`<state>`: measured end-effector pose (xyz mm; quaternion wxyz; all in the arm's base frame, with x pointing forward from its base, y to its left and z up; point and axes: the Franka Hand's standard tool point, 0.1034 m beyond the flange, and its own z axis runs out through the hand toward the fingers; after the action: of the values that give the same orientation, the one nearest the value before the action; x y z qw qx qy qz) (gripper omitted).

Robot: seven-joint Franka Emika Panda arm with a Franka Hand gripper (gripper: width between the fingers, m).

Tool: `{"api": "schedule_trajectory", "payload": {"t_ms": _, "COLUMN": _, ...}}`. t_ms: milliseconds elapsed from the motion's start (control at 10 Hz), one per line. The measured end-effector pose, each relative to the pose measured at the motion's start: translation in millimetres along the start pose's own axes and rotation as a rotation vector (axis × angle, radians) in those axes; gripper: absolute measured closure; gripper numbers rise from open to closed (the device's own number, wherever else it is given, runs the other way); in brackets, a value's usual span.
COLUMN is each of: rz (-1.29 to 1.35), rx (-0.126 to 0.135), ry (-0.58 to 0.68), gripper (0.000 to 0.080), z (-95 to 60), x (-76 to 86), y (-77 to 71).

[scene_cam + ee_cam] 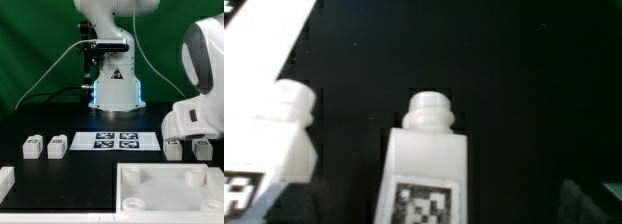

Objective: Assemble one leg

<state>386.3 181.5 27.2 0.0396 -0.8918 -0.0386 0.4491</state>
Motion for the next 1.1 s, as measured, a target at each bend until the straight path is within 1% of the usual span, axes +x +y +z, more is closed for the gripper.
{"api": "schedule_trajectory", "payload": {"t_ms": 200, "rz": -0.001, "rx": 0.004, "ry": -0.014, "gripper": 0.0151, "z": 9.3, "x": 5.3, "y": 2.4}}
{"api": "schedule_trajectory", "payload": {"t_ms": 400, "rz": -0.001, "rx": 0.005, "ry": -0.014, "gripper": 0.0151, "z": 10.5, "x": 6.0, "y": 2.3}}
{"api": "schedule_trajectory", "payload": {"t_ms": 500, "rz": -0.001, "rx": 0.005, "ry": -0.015, "gripper": 0.0267, "z": 10.9, "x": 6.0, "y": 2.3}}
{"api": "schedule_trajectory", "payload": {"t_ms": 600, "rz": -0.001, "rx": 0.005, "ry": -0.015, "gripper": 0.0402, "z": 11.0, "x": 5.9, "y": 2.3}}
{"api": "schedule_trajectory", "payload": {"t_ms": 700, "rz": -0.001, "rx": 0.005, "ry": -0.016, "gripper": 0.0402, "z": 11.0, "x": 5.8, "y": 2.2}}
{"api": "schedule_trajectory", "payload": {"t_ms": 800, "rz": -0.001, "rx": 0.005, "ry": -0.016, "gripper": 0.0514, "z": 11.1, "x": 5.6, "y": 1.9}}
{"api": "schedule_trajectory", "payload": {"t_ms": 1100, "rz": -0.001, "rx": 0.005, "ry": -0.016, "gripper": 0.0514, "z": 11.1, "x": 5.6, "y": 1.8}}
